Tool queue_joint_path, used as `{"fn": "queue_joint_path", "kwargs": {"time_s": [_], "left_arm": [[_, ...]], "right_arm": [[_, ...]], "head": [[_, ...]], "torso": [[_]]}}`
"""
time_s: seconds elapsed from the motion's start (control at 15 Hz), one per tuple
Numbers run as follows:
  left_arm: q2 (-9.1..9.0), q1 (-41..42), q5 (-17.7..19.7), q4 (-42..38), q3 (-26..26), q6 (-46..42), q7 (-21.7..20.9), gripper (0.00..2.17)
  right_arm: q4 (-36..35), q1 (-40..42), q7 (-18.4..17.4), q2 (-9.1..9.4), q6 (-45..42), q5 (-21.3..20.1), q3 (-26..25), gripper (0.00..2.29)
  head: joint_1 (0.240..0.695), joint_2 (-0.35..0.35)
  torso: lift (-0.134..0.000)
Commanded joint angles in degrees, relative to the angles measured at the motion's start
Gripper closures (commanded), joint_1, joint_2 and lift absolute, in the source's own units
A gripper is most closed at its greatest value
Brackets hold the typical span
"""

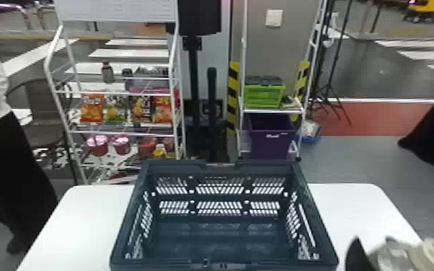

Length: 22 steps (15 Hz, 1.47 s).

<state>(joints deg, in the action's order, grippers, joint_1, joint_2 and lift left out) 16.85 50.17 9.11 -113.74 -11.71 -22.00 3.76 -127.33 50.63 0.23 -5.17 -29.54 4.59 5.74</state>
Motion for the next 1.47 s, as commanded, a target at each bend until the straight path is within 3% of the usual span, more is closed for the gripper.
{"fn": "queue_joint_path", "kwargs": {"time_s": [0.0,0.2,0.4,0.67,0.87,1.13,1.33,1.4], "left_arm": [[0.02,0.0,0.6,-1.2,0.5,1.4,0.1,2.15],[0.11,0.5,0.7,-3.2,0.6,2.1,1.2,2.15],[0.64,0.9,0.7,-3.8,2.5,2.1,1.7,2.15],[-1.29,0.5,-0.4,-1.3,2.5,-2.1,2.0,2.15],[-2.09,1.1,-2.0,-0.8,2.3,-4.2,2.1,2.15],[-2.52,1.2,-2.2,0.5,2.4,-7.4,2.2,2.15],[-3.84,2.6,-2.7,2.7,2.4,-16.4,2.8,2.15],[-4.02,2.4,-4.5,4.3,2.4,-18.1,3.4,2.15]], "right_arm": [[3.0,4.9,-0.1,1.92,-1.6,-0.2,-1.0,1.66],[6.9,9.1,0.0,2.53,-7.1,-0.1,-1.5,1.66],[8.3,10.3,0.0,2.88,-5.8,-0.4,-2.3,1.66],[7.9,10.1,0.4,2.35,-1.8,-1.6,-2.8,1.66],[8.2,11.7,0.5,4.64,-2.5,-4.9,-2.9,1.66],[8.1,12.7,0.9,4.90,-2.3,-4.9,-3.2,1.66],[7.2,12.9,1.2,4.38,1.0,-4.8,-4.0,1.66],[6.8,12.7,1.4,4.11,2.4,-4.5,-4.3,1.66]], "head": [[0.499,0.000],[0.499,0.000],[0.499,0.000],[0.499,0.000],[0.499,0.000],[0.499,0.000],[0.499,0.000],[0.499,0.000]], "torso": [[0.000],[0.000],[0.000],[0.000],[0.000],[0.000],[0.000],[0.000]]}}
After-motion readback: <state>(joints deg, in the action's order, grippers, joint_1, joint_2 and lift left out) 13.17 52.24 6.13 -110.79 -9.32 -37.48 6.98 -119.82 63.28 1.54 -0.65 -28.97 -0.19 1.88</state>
